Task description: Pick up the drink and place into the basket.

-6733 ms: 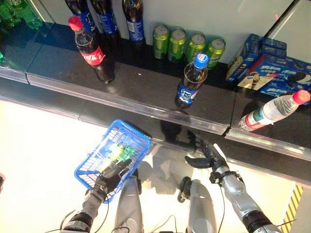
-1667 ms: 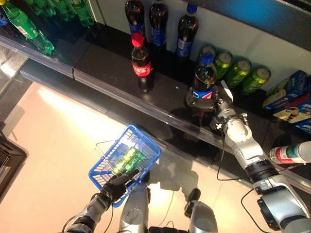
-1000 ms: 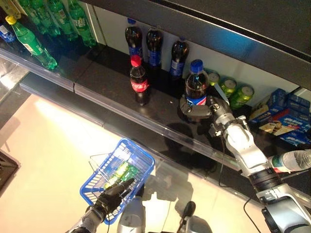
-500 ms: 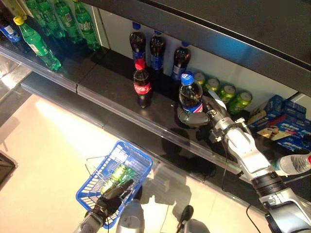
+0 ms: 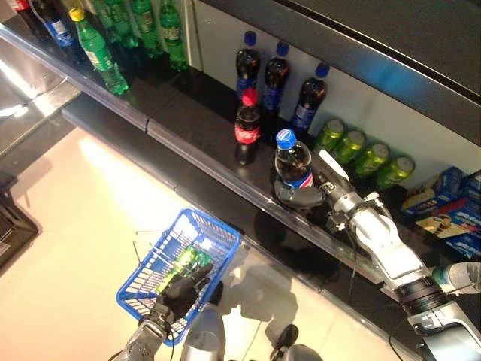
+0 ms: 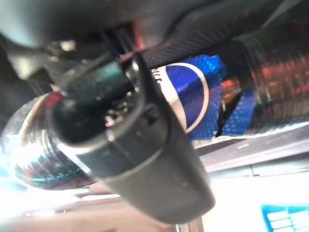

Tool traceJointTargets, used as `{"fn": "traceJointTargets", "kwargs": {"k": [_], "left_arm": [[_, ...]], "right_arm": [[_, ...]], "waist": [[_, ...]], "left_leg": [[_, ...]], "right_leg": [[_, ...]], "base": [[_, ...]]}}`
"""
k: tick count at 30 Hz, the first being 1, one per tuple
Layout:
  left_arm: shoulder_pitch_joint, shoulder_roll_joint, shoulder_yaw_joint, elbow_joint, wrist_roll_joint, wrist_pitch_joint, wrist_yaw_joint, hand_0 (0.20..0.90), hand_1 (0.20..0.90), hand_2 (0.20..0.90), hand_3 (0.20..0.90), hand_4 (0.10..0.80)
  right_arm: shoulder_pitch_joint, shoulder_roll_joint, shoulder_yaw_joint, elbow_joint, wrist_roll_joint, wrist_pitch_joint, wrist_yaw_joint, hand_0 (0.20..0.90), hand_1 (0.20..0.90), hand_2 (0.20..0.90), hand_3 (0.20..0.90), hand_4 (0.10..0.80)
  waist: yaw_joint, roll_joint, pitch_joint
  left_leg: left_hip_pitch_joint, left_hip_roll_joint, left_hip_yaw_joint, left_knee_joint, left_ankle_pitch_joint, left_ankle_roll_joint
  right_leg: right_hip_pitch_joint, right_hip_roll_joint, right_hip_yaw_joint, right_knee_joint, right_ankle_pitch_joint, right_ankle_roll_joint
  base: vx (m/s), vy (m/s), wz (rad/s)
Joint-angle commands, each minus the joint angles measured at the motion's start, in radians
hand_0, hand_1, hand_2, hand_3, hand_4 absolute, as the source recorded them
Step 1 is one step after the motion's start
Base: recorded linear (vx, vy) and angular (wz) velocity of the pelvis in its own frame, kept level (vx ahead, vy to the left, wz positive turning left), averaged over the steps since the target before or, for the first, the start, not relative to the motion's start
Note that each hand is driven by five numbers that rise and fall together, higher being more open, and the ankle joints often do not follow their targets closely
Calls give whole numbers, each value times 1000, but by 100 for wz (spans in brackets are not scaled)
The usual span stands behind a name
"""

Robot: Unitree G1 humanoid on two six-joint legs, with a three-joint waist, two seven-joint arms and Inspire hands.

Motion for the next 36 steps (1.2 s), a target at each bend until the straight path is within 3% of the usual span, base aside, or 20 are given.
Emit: {"fn": "traceJointTargets", "kwargs": {"k": [1,16,36], "left_arm": [[-74,-8,-93,-296,-132,-97,-180,300,300,300,200,100],[-113,63,-164,-661,-116,-88,-120,300,300,300,200,100],[-137,116,-233,-915,-97,-39,-167,300,300,300,200,100]], "right_arm": [[-73,-22,33,-98,41,-147,-73,300,300,300,200,100],[-73,2,108,-142,34,-159,-81,300,300,300,200,100],[-111,27,203,-158,-12,-129,-97,300,300,300,200,100]], "waist": [[40,3,-276],[89,-14,-282],[145,-12,-277]], "left_leg": [[80,33,55,-50,-61,-12],[47,19,-10,-50,-39,-12],[31,11,-60,-50,-28,-16]], "right_leg": [[-8,12,-12,-3,30,-25],[13,27,-33,-2,15,-25],[32,27,-64,4,3,-24]], "base": [[-14,-30,14],[5,-10,18],[2,-3,4]]}}
